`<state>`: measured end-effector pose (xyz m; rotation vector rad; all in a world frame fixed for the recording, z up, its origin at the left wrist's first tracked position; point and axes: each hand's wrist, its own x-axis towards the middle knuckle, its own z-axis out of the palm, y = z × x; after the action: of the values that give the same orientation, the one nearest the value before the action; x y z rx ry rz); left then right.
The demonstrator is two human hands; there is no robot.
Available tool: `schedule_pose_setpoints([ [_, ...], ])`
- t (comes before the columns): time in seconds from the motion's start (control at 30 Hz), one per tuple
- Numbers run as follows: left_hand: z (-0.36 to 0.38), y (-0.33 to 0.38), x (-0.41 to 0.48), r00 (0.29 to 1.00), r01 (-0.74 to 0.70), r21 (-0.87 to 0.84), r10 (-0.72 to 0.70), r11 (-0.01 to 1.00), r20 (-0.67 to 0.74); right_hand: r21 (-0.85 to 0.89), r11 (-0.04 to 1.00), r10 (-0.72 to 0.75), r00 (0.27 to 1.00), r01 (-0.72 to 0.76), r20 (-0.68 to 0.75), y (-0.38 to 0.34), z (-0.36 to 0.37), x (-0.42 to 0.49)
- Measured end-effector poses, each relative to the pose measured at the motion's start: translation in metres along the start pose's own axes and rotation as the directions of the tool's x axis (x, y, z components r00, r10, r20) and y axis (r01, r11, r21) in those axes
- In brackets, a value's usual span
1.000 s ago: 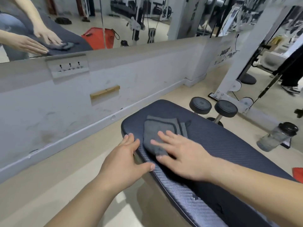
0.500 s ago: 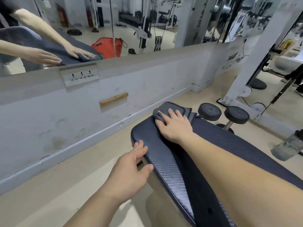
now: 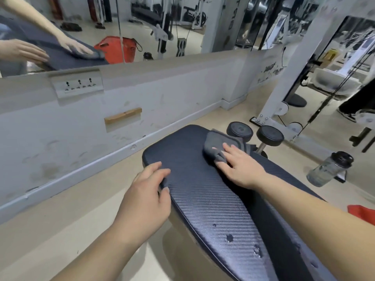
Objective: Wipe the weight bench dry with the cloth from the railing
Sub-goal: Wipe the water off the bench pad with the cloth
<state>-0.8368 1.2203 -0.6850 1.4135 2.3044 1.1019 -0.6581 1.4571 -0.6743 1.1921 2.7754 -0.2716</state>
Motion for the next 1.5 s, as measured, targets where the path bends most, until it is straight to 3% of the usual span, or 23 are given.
schedule_pose_setpoints([
  [0.07,0.003,0.006,-0.005,0.997,-0.040,0.023,0.038,0.999,0.072,-0.005,0.979,0.202,0.978,-0.202,-0.046,0.007,0.005,0.003],
  [0.17,0.003,0.012,-0.006,0.989,-0.054,0.050,0.047,0.997,0.138,-0.009,0.972,0.233,0.971,-0.234,-0.052,-0.022,0.017,-0.016],
  [0.27,0.003,0.015,-0.004,0.988,-0.018,0.058,0.009,0.998,0.151,-0.027,0.999,0.041,0.999,-0.041,-0.016,-0.060,0.018,-0.071],
  [0.37,0.005,0.018,-0.006,0.986,-0.017,0.080,0.003,0.997,0.168,0.007,0.985,-0.174,0.981,0.174,0.086,-0.068,0.014,-0.135],
  [0.47,0.006,0.022,-0.013,0.982,-0.051,0.111,0.030,0.993,0.184,-0.033,0.965,-0.253,0.955,0.261,0.157,-0.038,0.003,-0.143],
  [0.53,0.007,0.023,-0.017,0.977,-0.085,0.129,0.057,0.988,0.204,-0.032,0.986,-0.156,0.978,0.162,0.136,-0.016,0.000,-0.118],
  [0.6,0.007,0.023,-0.021,0.970,-0.101,0.144,0.065,0.984,0.235,-0.014,0.999,0.046,0.996,-0.045,0.070,-0.006,0.005,-0.088],
  [0.7,0.006,0.024,-0.025,0.962,-0.106,0.151,0.064,0.983,0.264,-0.011,0.975,0.222,0.975,-0.222,0.017,-0.019,0.016,-0.066],
  [0.77,0.007,0.024,-0.024,0.961,-0.120,0.153,0.075,0.981,0.267,0.005,0.982,0.187,0.981,-0.188,0.042,-0.034,0.016,-0.076],
  [0.93,0.017,0.035,-0.021,0.958,-0.169,0.149,0.127,0.974,0.256,0.029,0.998,-0.056,0.994,0.053,0.098,-0.062,0.011,-0.163],
  [1.03,0.026,0.048,-0.023,0.944,-0.209,0.114,0.170,0.971,0.283,0.106,0.985,-0.154,0.975,0.138,0.159,-0.042,0.006,-0.196],
  [1.13,0.034,0.061,-0.030,0.925,-0.246,0.108,0.199,0.963,0.324,0.096,0.995,-0.053,0.989,0.040,0.139,0.011,0.000,-0.182],
  [1.23,0.037,0.069,-0.039,0.907,-0.262,0.108,0.207,0.959,0.367,0.116,0.950,0.281,0.956,-0.290,0.089,0.063,-0.003,-0.154],
  [1.3,0.037,0.071,-0.043,0.899,-0.273,0.117,0.209,0.955,0.385,0.099,0.917,0.384,0.922,-0.387,0.047,0.071,0.003,-0.145],
  [1.4,0.039,0.069,-0.046,0.883,-0.297,0.135,0.218,0.945,0.415,0.034,0.930,0.367,0.930,-0.367,-0.005,0.039,0.016,-0.158],
  [1.5,0.044,0.068,-0.044,0.882,-0.318,0.148,0.236,0.936,0.407,0.014,0.976,0.217,0.976,-0.217,-0.006,-0.008,0.021,-0.188],
])
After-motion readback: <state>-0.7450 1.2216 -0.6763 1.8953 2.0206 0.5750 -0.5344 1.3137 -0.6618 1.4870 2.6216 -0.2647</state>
